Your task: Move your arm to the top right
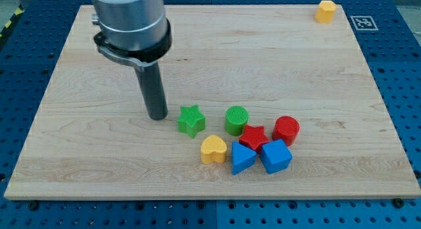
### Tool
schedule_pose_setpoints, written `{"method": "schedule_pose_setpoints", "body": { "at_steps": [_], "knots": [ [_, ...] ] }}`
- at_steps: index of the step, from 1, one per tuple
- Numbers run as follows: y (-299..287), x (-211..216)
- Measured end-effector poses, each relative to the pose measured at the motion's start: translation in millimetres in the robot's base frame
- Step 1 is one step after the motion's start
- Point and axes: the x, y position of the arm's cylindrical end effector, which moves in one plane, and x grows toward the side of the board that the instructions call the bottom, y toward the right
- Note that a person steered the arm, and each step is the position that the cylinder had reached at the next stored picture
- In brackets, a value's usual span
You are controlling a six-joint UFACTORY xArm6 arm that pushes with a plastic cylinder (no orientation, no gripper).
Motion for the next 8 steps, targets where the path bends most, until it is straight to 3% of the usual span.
{"method": "schedule_pose_setpoints", "body": {
  "at_steps": [2,3,4,5,6,7,8],
  "knots": [
    [78,26],
    [82,39],
    [45,29],
    [-5,-21],
    [-14,-96],
    [-9,-165],
    [33,-223]
  ]
}}
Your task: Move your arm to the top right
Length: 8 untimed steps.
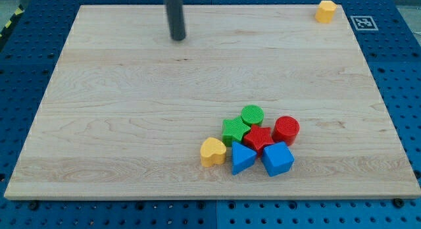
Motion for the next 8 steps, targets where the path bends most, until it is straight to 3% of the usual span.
{"method": "schedule_pose_setpoints", "body": {
  "at_steps": [2,5,8],
  "knots": [
    [127,-75],
    [175,-79],
    [273,-81]
  ]
}}
